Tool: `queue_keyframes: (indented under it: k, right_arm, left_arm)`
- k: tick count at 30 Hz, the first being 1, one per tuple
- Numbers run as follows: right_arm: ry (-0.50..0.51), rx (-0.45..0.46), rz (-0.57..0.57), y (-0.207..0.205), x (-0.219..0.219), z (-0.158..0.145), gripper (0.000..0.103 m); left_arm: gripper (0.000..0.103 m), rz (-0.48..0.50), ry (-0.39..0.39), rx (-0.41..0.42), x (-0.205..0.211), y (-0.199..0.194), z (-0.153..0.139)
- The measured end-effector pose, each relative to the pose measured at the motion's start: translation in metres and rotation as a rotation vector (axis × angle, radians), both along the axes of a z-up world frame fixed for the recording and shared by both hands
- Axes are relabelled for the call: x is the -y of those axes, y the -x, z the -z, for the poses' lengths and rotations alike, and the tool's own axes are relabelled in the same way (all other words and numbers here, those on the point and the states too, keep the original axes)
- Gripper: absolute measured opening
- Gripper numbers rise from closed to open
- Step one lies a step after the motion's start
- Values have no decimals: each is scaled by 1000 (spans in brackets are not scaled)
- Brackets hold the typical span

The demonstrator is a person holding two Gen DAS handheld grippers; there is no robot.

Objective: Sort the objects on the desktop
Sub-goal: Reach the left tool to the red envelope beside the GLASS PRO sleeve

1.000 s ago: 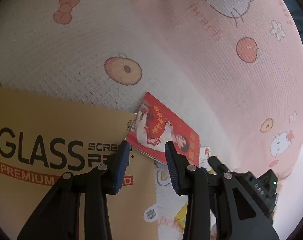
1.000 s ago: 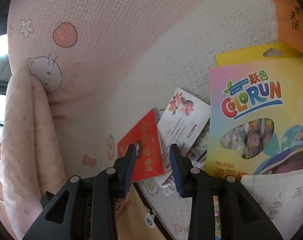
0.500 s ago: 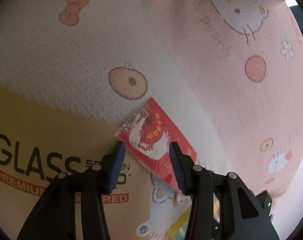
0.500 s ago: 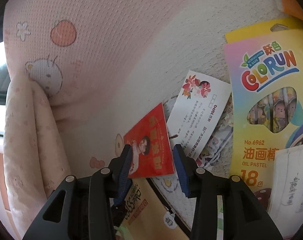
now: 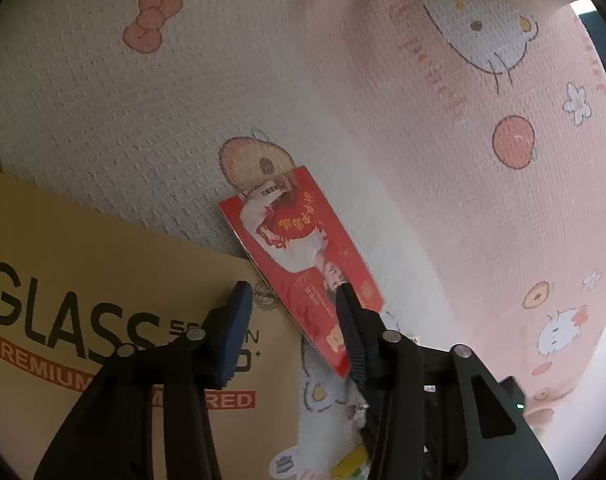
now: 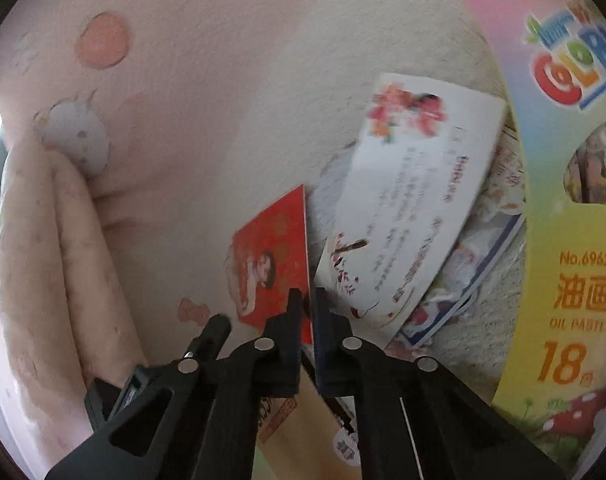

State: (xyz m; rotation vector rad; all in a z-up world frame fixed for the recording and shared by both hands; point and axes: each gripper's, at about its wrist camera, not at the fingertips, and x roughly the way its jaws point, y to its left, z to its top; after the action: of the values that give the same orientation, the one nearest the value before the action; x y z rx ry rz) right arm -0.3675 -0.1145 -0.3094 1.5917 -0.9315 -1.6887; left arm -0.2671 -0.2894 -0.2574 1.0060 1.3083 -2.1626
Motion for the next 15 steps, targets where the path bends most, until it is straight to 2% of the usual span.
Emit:
queue_keyframes:
  k: [2, 3, 5, 9, 15]
  right_arm:
    - [16, -34, -14, -2, -1, -10, 0]
    - [24, -50, -20, -3, -2, -15, 0]
    - [54, -55, -17, -5, -6, -24, 0]
    - [25, -70, -5, -6, -20, -33, 0]
    - [39, -34, 65, -7, -54, -26, 0]
  left_arm:
    - [22, 0, -41, 1, 2, -5, 3]
    - [20, 1, -76, -8, 2, -7, 6]
    - [20, 8, -244, -79, 1, -9, 18]
    - [21, 19, -288, -75, -12, -1, 23]
    - [21, 37, -351, -69, -32, 11, 31]
